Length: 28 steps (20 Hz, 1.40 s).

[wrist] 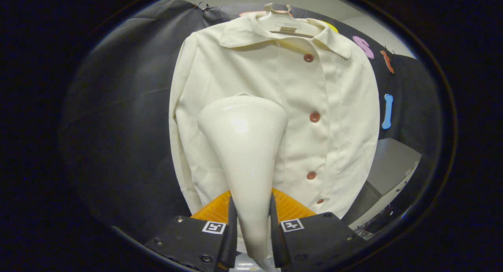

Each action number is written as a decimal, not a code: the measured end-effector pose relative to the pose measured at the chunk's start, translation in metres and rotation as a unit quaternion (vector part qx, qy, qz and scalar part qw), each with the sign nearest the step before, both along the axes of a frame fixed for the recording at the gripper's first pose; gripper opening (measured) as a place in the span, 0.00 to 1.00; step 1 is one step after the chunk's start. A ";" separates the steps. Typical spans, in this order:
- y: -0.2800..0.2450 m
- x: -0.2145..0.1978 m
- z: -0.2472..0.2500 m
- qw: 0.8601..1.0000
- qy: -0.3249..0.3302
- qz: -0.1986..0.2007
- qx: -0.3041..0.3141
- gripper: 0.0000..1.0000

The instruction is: Iron the clothes twice with a garment steamer, once on the left side and once on the right side.

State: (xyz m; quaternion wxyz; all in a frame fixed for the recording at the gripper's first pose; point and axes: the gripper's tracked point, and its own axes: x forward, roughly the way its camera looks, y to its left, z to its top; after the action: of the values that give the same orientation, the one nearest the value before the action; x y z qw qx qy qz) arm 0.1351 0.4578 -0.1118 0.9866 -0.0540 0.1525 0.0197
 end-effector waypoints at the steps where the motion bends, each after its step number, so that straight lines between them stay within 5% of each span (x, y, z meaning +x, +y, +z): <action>1: 0.000 0.000 -0.009 1.000 0.005 -0.001 0.000 0.36; 20: -0.026 -0.021 -0.192 0.984 0.173 -0.008 -0.037 0.34; 28: -0.041 -0.047 -0.174 0.983 0.179 0.019 -0.031 0.34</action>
State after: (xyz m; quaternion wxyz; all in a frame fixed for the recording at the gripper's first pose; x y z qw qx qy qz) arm 0.0877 0.4166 -0.2861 0.9407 -0.0831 0.3261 0.0429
